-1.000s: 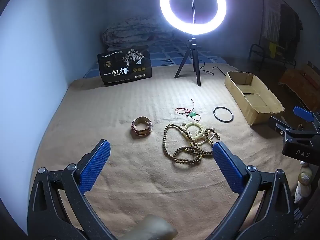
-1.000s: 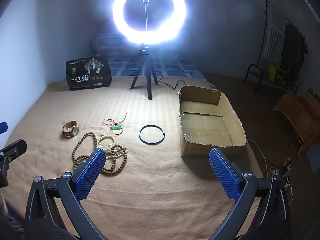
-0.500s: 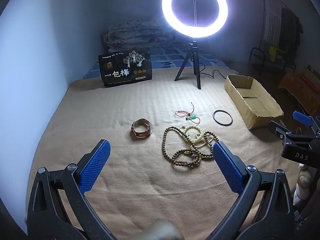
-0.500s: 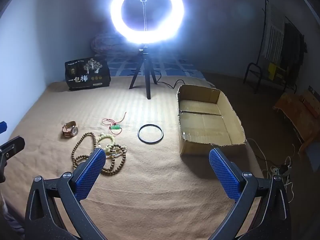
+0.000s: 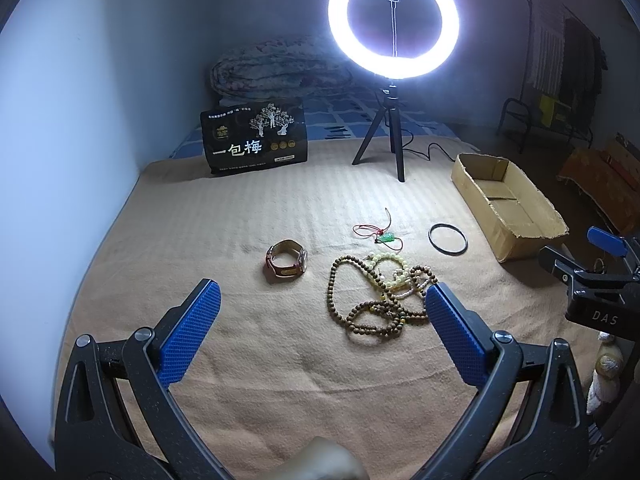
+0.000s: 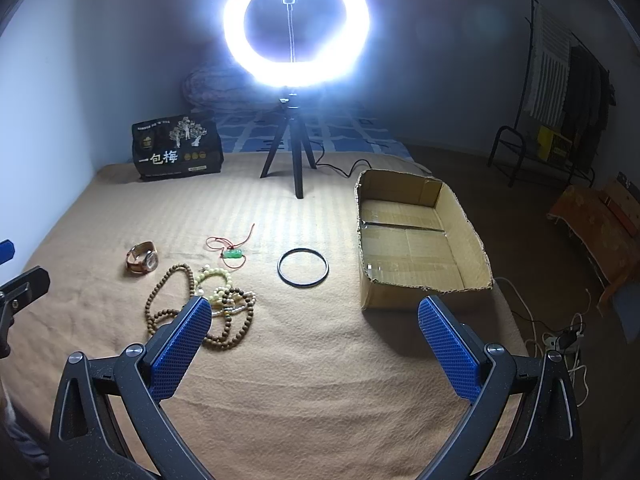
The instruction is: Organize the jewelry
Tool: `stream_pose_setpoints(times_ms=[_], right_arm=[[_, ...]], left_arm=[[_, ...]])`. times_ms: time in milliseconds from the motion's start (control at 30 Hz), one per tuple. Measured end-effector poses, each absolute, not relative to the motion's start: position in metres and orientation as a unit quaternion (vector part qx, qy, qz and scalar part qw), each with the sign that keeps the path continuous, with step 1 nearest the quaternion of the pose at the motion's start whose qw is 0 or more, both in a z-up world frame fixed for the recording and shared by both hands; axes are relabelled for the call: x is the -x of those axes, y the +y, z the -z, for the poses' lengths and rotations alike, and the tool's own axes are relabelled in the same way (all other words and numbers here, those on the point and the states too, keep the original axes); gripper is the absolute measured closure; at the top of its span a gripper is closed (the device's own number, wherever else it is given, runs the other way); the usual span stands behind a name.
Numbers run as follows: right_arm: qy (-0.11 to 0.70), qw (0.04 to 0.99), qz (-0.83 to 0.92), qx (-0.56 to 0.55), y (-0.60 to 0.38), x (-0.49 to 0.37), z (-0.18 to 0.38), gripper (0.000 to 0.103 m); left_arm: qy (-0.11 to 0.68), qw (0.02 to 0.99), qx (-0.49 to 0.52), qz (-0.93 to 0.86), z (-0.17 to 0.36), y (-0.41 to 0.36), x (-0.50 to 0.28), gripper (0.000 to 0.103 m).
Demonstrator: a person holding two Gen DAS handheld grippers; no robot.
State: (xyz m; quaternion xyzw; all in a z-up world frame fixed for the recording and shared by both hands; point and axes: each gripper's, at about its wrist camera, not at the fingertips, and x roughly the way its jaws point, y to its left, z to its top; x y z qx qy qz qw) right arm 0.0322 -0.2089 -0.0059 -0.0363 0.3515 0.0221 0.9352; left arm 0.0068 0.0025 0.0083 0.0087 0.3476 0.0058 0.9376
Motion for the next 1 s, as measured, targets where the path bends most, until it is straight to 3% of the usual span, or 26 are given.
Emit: stream_pose_setpoints(times_ms=[1000], right_arm=[[0.353, 0.934, -0.025, 0.038, -0.2077, -0.0289, 0.0092, 0.000]], left_arm=[[0.346, 0.938, -0.006, -0.006, -0.0073, 0.0067, -0.0020, 0.000]])
